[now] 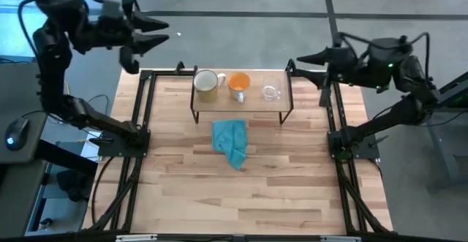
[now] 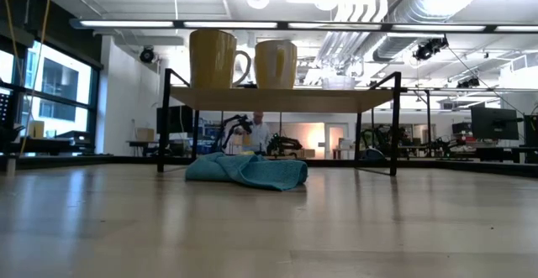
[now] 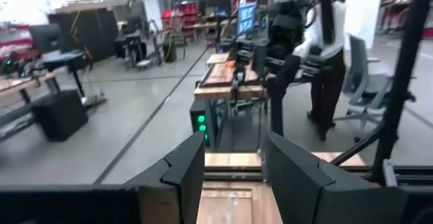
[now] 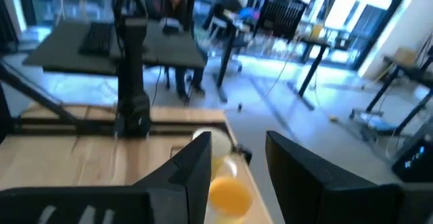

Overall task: Stack small to large cups/mugs on shelf
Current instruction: Return to Home Position

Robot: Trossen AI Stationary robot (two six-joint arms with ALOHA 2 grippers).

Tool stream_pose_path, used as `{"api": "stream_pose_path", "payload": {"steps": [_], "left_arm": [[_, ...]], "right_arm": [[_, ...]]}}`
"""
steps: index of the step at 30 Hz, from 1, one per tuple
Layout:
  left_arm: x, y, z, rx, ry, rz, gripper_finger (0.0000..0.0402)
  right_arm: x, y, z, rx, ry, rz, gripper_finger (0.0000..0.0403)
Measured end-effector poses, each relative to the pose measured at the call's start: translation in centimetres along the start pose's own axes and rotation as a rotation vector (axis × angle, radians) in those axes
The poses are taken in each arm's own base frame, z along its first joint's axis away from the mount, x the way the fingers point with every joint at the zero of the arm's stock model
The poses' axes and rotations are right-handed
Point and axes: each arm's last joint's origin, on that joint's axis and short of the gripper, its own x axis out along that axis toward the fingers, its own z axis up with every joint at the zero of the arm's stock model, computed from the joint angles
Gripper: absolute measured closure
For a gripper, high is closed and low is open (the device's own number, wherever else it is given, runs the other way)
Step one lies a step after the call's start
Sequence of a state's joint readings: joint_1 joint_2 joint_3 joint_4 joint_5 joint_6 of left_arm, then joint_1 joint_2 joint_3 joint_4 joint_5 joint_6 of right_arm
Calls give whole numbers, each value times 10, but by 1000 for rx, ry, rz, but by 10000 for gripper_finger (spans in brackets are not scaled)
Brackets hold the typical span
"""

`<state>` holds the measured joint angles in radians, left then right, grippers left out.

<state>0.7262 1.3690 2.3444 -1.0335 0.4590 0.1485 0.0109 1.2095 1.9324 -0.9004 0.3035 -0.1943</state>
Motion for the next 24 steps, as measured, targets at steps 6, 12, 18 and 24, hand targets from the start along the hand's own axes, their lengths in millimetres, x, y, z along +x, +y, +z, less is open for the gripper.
{"api": "stream_pose_path", "payload": {"steps": [6,12,18,24], "left_arm": [[-12,-7,3,-13,-32,-65,263],[-22,-13,9,1,-86,-90,263],[-44,-23,17,32,-154,-95,263],[-61,-28,3,15,-107,91,263]], "right_arm": [[-8,-2,11,-52,-136,65,269],[-19,-5,17,-89,-222,78,269],[-40,-12,17,-80,-265,66,269],[-63,-18,13,-53,-284,79,269]]}}
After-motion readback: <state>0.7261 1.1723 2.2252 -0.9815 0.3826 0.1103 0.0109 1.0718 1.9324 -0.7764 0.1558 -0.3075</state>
